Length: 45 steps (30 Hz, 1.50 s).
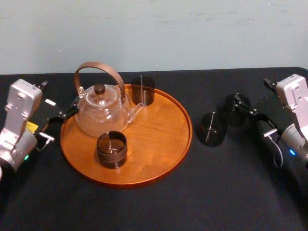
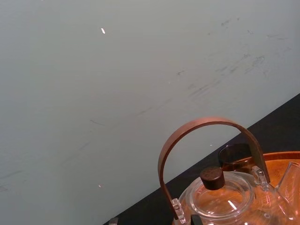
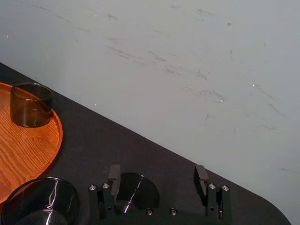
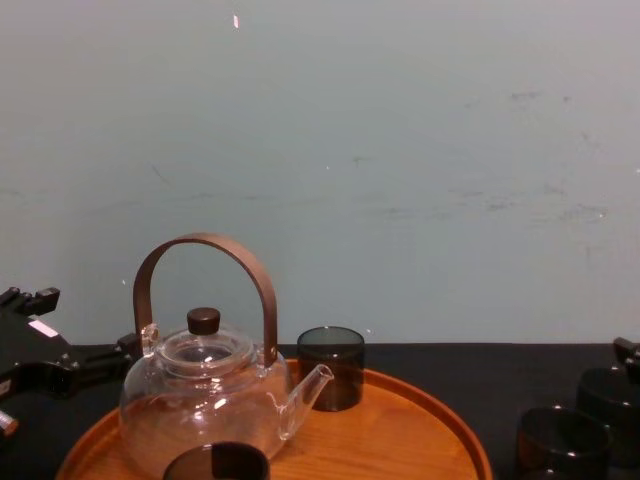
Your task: Pick up the glass from the table and place it on the tray.
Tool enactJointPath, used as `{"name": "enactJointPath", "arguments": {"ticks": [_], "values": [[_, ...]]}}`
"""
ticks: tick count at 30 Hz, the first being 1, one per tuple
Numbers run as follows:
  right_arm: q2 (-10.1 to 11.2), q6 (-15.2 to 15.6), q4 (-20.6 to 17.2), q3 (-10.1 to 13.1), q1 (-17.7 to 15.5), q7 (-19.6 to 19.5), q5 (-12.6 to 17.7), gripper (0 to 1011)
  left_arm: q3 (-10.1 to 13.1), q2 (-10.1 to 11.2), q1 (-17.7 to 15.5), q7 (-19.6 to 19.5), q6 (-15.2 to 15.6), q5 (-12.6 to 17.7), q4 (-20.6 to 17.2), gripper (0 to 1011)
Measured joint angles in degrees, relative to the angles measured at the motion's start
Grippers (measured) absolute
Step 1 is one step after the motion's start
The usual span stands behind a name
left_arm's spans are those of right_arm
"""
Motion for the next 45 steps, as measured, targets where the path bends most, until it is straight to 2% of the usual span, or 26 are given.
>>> {"name": "enactJointPath", "arguments": {"ticks": [27,33,39,45], "values": [[0.0,0.0,-0.2,0.3,-0.2,0.4,0.1,1002,0.0,0.0,0.0,0.0,0.0,0.0,0.0,1002],[0.7,1.3,-2.4,1.4,-1.6,1.9,0.8,1002,0.0,0.0,0.0,0.0,0.0,0.0,0.0,1001],[2.3,2.4,-7.5,2.7,-4.9,4.0,1.6,1002,0.0,0.0,0.0,0.0,0.0,0.0,0.0,1001],[2.9,3.6,-10.4,3.9,-7.7,5.9,3.2,1002,0.0,0.0,0.0,0.0,0.0,0.0,0.0,1001]]}}
